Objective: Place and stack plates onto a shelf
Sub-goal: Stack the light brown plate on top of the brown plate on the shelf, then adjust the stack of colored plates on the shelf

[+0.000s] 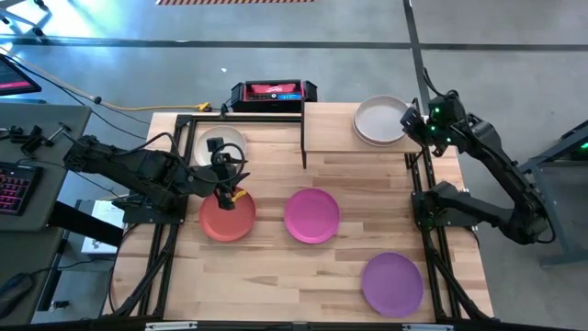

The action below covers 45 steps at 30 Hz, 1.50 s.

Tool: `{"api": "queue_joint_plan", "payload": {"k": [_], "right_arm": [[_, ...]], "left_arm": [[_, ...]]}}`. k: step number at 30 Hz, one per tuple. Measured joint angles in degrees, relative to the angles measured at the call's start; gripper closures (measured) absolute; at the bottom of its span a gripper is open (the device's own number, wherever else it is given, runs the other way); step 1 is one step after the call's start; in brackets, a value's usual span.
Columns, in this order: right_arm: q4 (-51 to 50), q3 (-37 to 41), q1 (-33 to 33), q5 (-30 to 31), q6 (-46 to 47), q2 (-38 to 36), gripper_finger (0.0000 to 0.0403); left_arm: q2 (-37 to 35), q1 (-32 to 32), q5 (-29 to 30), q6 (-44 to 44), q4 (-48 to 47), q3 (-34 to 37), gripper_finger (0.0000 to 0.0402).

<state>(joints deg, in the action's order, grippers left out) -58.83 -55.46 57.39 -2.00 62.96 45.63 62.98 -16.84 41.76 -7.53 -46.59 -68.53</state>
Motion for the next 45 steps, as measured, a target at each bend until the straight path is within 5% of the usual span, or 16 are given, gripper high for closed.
{"api": "queue_joint_plan", "payload": {"k": [28,33,38,45], "right_arm": [[0.35,0.00,-0.04,0.36,-1.62,5.38,0.0297],[2.32,0.00,-0.20,-3.26,-3.41,5.02,0.0297],[8.77,0.00,-5.36,-6.95,-3.30,4.83,0.0297],[12.58,-0.02,-11.87,-2.08,-1.49,5.09,0.0298]], "left_arm": [[0.00,0.00,-0.02,2.84,0.17,0.00,0.0266],[0.00,0.00,-0.02,2.88,0.17,0.00,0.0266],[0.00,0.00,0.00,3.57,0.16,0.00,0.0266],[0.00,1.39,-0.02,4.48,0.11,0.00,0.0266]]}}
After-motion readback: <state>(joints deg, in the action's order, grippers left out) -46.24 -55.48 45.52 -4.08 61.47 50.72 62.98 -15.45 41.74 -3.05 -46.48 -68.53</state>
